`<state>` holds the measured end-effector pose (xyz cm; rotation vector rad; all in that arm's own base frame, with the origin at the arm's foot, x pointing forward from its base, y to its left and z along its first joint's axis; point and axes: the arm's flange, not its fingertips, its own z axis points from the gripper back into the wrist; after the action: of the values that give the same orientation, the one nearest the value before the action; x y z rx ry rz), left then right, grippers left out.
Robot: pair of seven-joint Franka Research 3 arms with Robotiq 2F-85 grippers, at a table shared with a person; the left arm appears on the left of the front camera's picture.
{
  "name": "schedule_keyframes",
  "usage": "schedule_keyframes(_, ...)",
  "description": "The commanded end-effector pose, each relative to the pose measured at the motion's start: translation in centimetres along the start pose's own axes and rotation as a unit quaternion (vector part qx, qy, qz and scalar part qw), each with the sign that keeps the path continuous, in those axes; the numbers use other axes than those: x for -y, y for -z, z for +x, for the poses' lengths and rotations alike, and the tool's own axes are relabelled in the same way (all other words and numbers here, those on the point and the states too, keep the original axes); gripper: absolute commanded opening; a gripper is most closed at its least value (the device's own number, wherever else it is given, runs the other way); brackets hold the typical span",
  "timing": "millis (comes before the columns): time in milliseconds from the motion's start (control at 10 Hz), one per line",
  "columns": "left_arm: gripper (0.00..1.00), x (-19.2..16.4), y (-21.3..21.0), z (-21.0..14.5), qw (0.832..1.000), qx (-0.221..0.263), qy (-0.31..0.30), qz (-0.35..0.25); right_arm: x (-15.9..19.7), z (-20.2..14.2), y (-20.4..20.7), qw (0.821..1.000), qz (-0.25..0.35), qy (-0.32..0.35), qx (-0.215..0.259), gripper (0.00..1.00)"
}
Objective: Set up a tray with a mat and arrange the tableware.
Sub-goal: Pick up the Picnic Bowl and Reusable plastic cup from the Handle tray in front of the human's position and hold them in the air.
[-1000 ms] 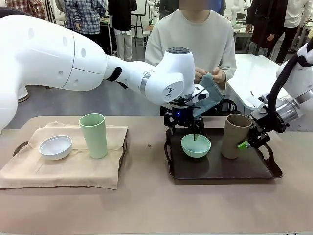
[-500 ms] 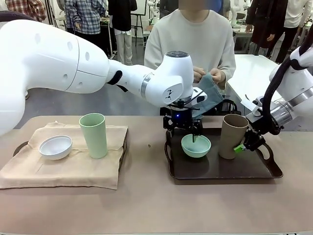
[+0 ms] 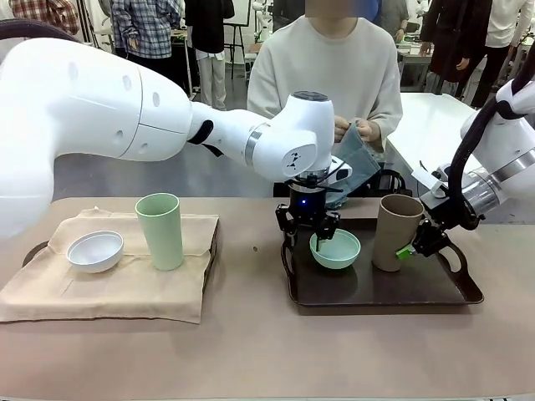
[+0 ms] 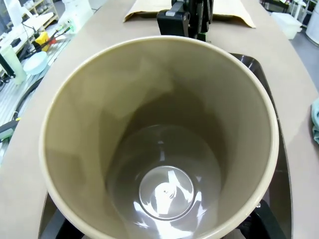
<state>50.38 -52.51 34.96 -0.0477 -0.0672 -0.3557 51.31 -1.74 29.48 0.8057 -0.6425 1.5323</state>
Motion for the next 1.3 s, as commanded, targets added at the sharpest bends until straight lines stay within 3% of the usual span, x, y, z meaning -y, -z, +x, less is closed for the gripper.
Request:
schedule_keyframes(0, 0.0, 0.5, -0.4, 0.6, 1.0, -0.005, -0.023, 0.001, 0.2, -0.4, 0.5, 1.0, -0.016, -0.013, 0.011, 0.0)
schedule_keyframes(100, 0.0, 0.5, -0.4, 0.6, 1.0, -0.006, -0.027, 0.0, 0.3, -0.4, 0.5, 1.0, -0.016, -0.013, 0.011, 0.0)
schedule_keyframes(200, 0.01, 0.5, -0.4, 0.7, 1.0, -0.007, -0.031, 0.0, 0.3, -0.5, 0.5, 1.0, -0.016, -0.013, 0.011, 0.21)
schedule_keyframes(300, 0.0, 0.4, -0.6, 0.7, 0.999, -0.008, -0.034, -0.001, 0.3, -0.5, 0.4, 1.0, -0.017, -0.013, 0.012, 0.21)
schedule_keyframes(400, 0.0, 0.4, -0.6, 0.7, 0.999, -0.009, -0.037, 0.0, 0.3, -0.5, 0.4, 1.0, -0.016, -0.013, 0.011, 0.0)
schedule_keyframes(500, 0.0, 0.3, -0.7, 0.8, 0.999, -0.009, -0.042, 0.0, 0.3, -0.5, 0.4, 1.0, -0.016, -0.013, 0.011, 0.21)
schedule_keyframes(600, 0.0, 0.2, -0.7, 0.8, 0.999, -0.01, -0.045, 0.0, 0.3, -0.5, 0.4, 1.0, -0.016, -0.013, 0.011, 0.0)
schedule_keyframes(800, 0.0, 0.1, -1.0, 0.9, 0.999, -0.012, -0.053, 0.0, 0.1, -0.3, 0.1, 1.0, -0.018, -0.013, 0.007, 0.0)
schedule_keyframes(900, 0.0, -0.1, -1.7, 0.8, 0.999, -0.011, -0.052, 0.001, -1.2, 1.1, -0.9, 1.0, -0.027, -0.007, 0.0, 0.22)
schedule_keyframes(1200, 0.0, -0.3, -8.6, 0.1, 0.996, 0.015, -0.087, -0.026, -7.1, 9.2, -8.3, 0.994, -0.07, -0.075, -0.039, 0.22)
